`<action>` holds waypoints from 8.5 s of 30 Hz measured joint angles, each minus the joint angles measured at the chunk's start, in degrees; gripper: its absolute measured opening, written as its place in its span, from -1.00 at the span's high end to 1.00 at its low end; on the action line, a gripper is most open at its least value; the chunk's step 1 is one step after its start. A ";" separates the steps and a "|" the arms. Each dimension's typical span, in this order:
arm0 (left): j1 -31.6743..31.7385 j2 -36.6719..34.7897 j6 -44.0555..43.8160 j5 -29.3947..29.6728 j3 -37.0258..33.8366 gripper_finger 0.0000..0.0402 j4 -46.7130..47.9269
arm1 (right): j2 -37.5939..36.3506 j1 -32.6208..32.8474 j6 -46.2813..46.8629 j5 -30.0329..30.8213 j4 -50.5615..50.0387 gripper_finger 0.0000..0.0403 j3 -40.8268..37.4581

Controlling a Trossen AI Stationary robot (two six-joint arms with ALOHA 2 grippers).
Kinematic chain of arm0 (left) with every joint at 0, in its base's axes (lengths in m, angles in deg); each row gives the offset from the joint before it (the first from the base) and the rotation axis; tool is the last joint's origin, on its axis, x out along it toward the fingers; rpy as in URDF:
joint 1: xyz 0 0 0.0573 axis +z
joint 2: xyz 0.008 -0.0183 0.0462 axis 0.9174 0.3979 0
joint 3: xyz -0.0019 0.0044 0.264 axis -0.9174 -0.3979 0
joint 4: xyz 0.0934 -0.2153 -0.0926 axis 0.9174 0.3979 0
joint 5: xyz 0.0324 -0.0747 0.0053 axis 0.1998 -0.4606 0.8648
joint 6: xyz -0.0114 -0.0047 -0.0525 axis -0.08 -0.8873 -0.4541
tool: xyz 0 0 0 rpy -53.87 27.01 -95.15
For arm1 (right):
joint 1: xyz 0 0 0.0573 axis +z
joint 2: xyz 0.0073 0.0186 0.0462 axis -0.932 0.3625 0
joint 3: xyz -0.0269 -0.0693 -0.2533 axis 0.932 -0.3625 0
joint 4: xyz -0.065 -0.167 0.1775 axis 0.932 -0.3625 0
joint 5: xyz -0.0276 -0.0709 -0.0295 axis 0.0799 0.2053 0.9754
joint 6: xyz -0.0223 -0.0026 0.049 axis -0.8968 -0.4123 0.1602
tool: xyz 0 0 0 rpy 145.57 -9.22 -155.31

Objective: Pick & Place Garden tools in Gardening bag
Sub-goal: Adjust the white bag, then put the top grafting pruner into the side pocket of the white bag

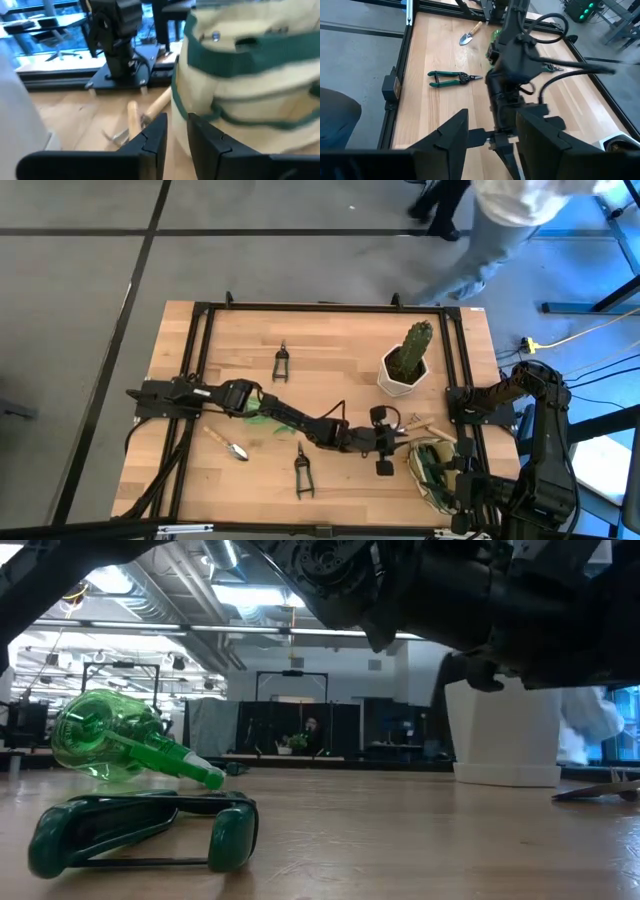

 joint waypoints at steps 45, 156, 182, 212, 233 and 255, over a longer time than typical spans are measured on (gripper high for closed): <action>3.54 0.35 -8.12 -19.77 -0.02 0.99 -4.09 | -0.02 -0.04 -0.23 -0.33 -0.50 0.17 0.00; -13.63 -62.34 4.62 0.78 -58.14 0.98 -10.98 | -7.61 -43.65 -41.71 -65.42 26.57 0.17 -34.45; -13.52 -62.31 6.10 1.33 -58.14 0.99 -11.74 | -7.61 -43.41 -42.16 -56.58 19.87 0.17 -29.17; -19.55 -68.32 -3.84 12.94 -58.14 0.96 7.94 | -5.64 -32.57 -46.64 -43.58 51.19 0.17 -28.10; -15.10 -65.16 -7.74 16.12 -58.14 0.97 7.46 | -12.60 -32.26 -47.64 -38.84 69.66 0.17 -44.39; 4.16 -64.30 -8.45 -0.84 -58.14 0.99 8.40 | -24.95 -40.65 -58.58 -36.51 80.26 0.17 -61.79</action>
